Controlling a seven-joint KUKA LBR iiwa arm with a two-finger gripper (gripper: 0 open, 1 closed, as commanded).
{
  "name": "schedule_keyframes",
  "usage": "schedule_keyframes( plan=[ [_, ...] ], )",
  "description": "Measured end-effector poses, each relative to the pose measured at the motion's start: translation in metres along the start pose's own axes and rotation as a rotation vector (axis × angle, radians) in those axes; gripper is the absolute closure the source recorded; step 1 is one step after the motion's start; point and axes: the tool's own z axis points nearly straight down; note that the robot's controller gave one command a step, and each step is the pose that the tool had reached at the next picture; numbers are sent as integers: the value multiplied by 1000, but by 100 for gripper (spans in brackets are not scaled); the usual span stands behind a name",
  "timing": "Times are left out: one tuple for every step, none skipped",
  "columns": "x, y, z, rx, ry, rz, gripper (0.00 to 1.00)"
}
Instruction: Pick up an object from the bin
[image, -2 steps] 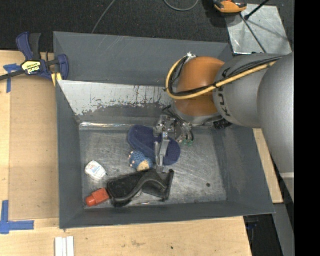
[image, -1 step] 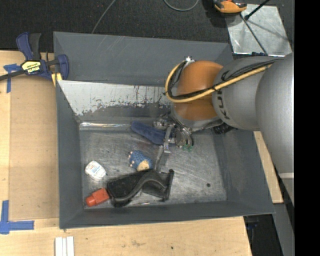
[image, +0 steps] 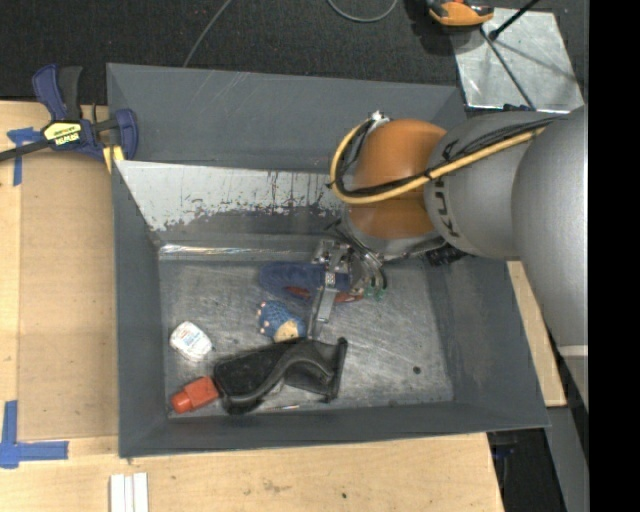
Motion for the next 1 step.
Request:
schedule_keyframes(
  plan=[
    [-10, -4, -143, 0, 14, -340, 100]
  ],
)
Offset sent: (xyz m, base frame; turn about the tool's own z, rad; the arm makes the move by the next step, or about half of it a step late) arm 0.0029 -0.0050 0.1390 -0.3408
